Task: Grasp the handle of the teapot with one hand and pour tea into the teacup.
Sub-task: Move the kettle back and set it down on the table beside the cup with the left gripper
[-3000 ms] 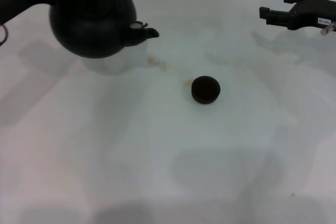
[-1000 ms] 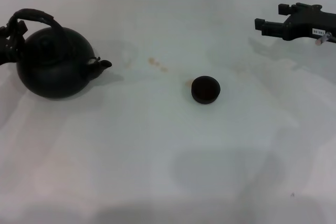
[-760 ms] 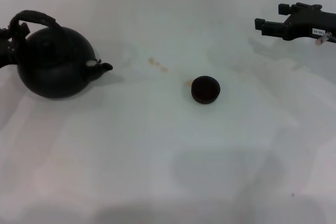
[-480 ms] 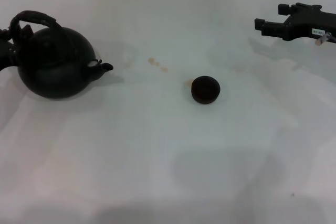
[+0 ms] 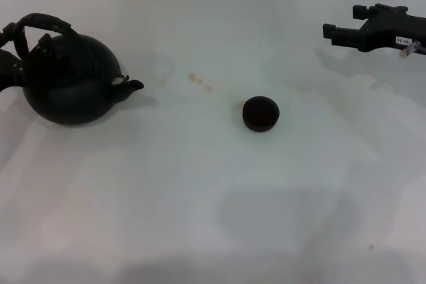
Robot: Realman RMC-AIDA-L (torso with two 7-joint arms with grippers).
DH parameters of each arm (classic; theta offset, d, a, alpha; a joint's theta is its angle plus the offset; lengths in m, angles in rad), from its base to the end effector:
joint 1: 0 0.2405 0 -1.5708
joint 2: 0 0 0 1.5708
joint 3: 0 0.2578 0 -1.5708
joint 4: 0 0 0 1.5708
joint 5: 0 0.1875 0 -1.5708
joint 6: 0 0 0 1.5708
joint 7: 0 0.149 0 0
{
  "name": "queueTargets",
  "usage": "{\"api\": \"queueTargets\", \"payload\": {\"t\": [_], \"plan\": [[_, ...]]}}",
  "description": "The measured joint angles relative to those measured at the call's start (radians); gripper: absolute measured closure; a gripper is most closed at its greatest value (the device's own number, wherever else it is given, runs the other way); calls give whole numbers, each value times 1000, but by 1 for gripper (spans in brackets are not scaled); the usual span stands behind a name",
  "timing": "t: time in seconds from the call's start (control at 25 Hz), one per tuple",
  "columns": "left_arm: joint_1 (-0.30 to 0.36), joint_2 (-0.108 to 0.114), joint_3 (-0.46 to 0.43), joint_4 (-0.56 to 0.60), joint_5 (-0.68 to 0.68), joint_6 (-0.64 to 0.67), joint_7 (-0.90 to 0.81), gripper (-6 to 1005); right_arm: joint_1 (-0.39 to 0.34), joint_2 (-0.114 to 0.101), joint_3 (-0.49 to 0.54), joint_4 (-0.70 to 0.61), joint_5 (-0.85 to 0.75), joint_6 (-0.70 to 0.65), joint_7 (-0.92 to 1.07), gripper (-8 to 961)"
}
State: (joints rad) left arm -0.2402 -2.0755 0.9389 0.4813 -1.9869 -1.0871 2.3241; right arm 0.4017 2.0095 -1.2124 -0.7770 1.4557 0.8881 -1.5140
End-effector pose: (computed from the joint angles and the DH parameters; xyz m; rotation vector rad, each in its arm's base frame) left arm -0.3432 0.2955 0.0184 -1.9564 -0.6368 -0.6309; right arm 0.2890 0.3577 0.0041 -2.3144 0.8189 0.3713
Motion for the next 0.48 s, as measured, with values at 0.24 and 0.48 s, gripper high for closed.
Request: {"api": "queueTargets", "payload": {"t": [0.24, 0.48], "plan": [[23, 0, -4, 1, -2, -68, 69, 245, -4, -1, 2, 1, 0, 0, 0, 113], [80, 2, -31, 13, -3, -138, 97, 242, -14, -4, 4, 1, 0, 0, 0, 113]]}}
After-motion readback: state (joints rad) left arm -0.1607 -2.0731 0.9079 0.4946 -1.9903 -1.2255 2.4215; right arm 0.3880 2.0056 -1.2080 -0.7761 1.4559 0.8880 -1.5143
